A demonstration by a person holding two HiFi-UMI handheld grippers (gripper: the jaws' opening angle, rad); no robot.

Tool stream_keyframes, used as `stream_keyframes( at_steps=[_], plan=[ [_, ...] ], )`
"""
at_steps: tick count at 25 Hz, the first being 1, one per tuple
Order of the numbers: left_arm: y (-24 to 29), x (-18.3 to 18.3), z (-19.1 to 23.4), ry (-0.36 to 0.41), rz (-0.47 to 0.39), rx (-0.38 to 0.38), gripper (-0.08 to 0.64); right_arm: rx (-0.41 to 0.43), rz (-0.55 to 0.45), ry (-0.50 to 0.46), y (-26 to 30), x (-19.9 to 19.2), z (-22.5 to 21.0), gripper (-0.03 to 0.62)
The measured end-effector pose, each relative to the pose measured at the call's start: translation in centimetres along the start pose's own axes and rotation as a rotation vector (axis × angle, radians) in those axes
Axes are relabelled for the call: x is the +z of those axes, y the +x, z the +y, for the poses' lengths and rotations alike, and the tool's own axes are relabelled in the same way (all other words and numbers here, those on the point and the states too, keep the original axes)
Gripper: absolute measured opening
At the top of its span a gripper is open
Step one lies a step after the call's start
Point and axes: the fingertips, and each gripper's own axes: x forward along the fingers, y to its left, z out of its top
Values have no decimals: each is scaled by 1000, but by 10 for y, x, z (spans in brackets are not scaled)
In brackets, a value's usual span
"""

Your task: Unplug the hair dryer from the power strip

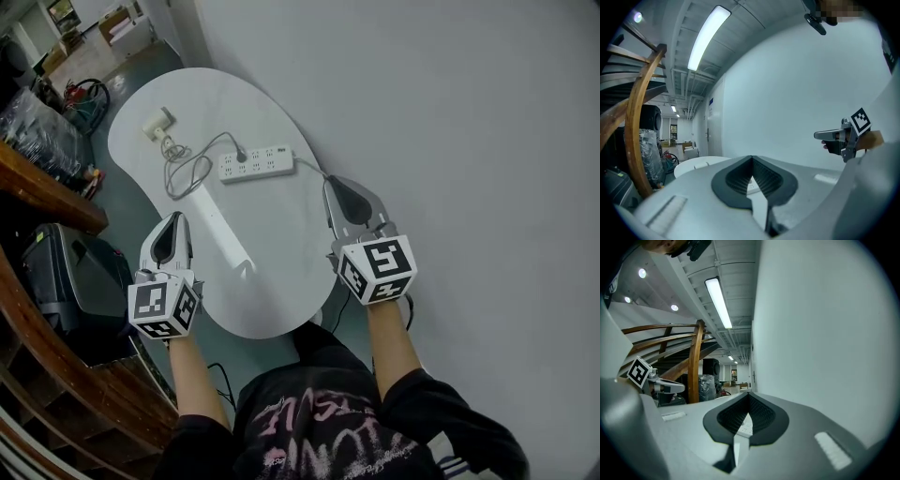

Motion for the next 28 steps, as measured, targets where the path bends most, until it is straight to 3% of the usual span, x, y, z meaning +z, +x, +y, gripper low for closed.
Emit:
stream_keyframes(
  at_steps=[10,28],
  plan=[
    [58,13,-10,14,43,-1,0,64,37,12,47,1,-26,11],
    [78,28,-24,74,54,9,0,122,12,41,75,12,-35,11]
  ],
)
